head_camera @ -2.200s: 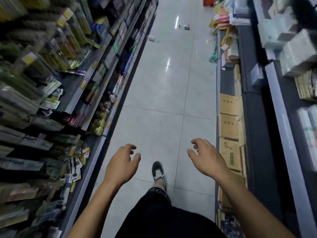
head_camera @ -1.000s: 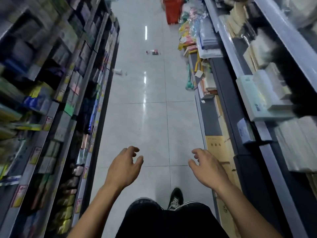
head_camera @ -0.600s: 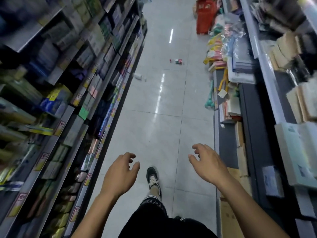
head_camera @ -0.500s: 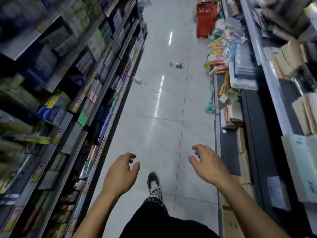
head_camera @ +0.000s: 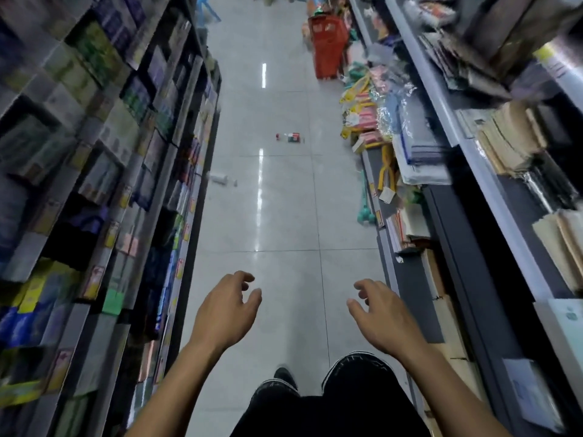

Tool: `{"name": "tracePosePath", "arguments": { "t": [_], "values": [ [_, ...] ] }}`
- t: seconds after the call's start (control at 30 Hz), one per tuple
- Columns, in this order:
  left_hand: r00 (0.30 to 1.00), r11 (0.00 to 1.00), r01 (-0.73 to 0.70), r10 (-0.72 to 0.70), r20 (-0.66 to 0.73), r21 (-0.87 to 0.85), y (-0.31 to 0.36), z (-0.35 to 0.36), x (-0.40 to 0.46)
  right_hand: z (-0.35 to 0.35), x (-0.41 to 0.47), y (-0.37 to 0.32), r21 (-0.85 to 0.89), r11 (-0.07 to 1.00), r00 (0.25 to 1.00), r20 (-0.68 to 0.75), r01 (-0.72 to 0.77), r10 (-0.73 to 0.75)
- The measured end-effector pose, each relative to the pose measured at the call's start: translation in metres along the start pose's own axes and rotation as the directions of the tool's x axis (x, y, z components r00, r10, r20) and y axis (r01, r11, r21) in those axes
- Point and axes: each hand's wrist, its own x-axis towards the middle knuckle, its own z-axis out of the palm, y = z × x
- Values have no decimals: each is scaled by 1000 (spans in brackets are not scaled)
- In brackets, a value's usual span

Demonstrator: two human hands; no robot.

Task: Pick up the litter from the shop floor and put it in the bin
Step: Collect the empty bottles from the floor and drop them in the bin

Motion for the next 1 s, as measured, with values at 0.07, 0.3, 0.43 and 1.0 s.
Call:
{"name": "tracePosePath", "arguments": {
  "t": [0.07, 0.3, 0.43, 1.0],
  "values": [
    [1000, 1000, -22, 22, 13, 11, 11, -4, 30, -8, 20, -1, 16, 999, 999, -11, -31, 32],
    [997, 996, -64, 62, 34, 61, 61, -11, 143, -43, 118, 6, 62, 995, 996, -37, -80, 83],
    [998, 996, -64, 62, 30, 66, 96, -16, 206, -74, 187, 6, 66, 995, 997, -33, -69, 71],
    [985, 986, 163, -164, -61, -32, 122, -55, 368, -165, 437, -75, -65, 984, 983, 79, 169, -163]
  ]
}}
